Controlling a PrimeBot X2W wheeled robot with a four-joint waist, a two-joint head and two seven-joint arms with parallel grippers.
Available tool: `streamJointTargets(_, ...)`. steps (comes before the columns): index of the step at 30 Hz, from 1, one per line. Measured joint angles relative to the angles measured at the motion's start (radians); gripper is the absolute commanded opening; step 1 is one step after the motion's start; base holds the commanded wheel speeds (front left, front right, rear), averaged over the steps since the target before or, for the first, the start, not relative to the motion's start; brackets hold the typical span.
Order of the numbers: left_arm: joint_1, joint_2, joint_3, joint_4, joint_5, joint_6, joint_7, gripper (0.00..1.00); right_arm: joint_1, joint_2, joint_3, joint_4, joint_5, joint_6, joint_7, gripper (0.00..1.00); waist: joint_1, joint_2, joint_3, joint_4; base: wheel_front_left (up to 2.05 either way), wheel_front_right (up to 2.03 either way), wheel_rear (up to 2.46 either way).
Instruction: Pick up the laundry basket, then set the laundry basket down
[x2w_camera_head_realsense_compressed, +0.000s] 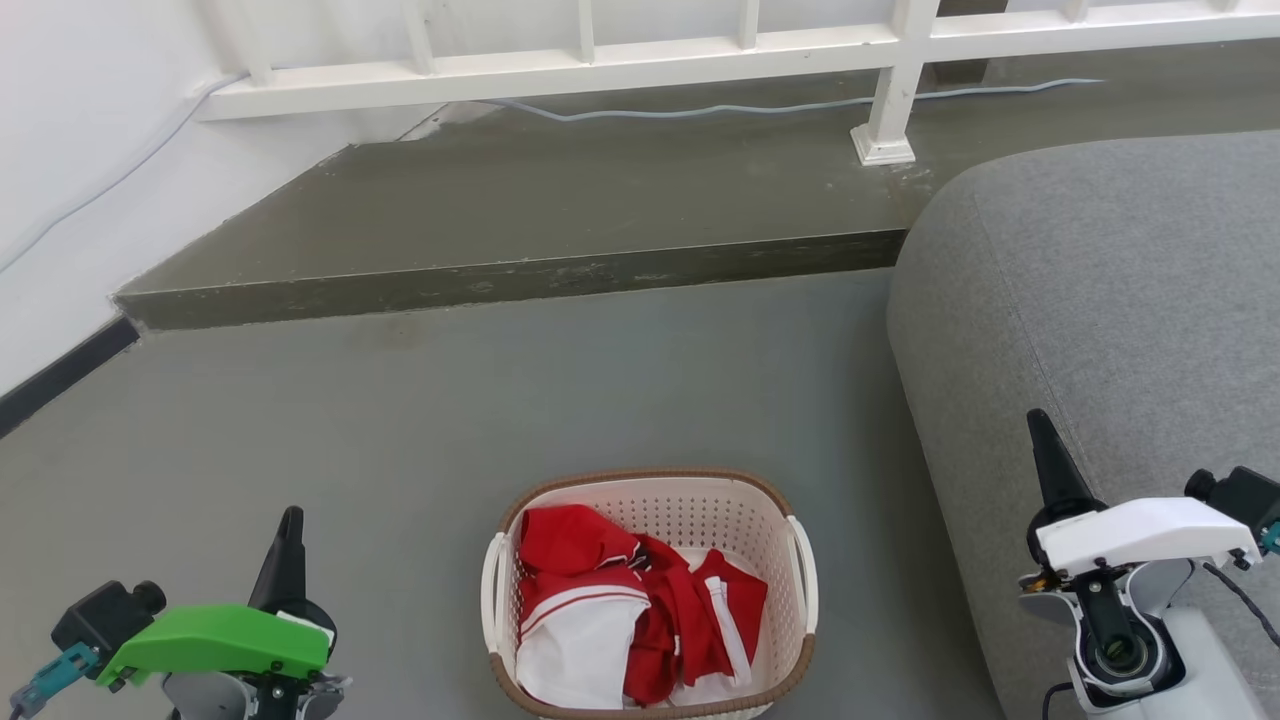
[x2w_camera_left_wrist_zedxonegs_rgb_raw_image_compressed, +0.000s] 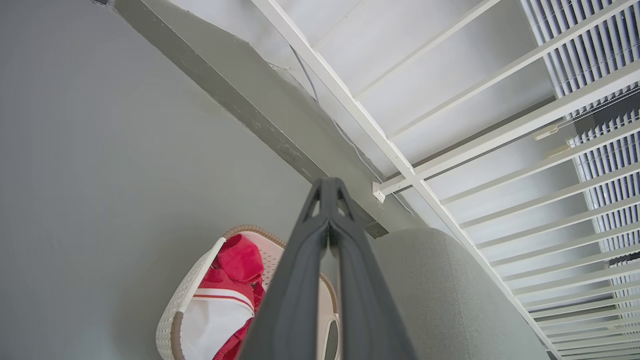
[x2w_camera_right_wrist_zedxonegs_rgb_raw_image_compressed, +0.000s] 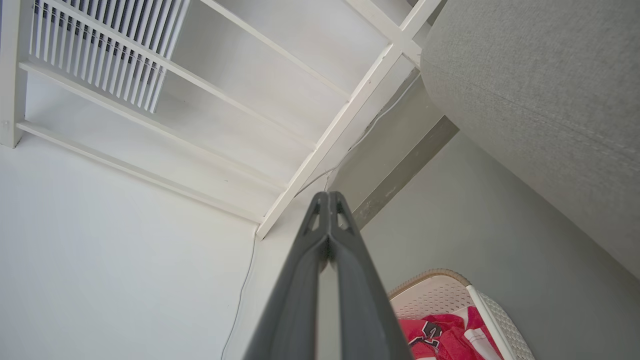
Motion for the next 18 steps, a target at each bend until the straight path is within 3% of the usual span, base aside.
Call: streamJointTargets(18,-0.001,-0.003,0.043,-0.005,-0.206,-0.010,0.064,0.00,0.000,0.009,-0.067,-0.011,0.221,0.009,0.063,0.00,0.0000,0.0000,-0.005,0.008,0.00,0.00,0.00)
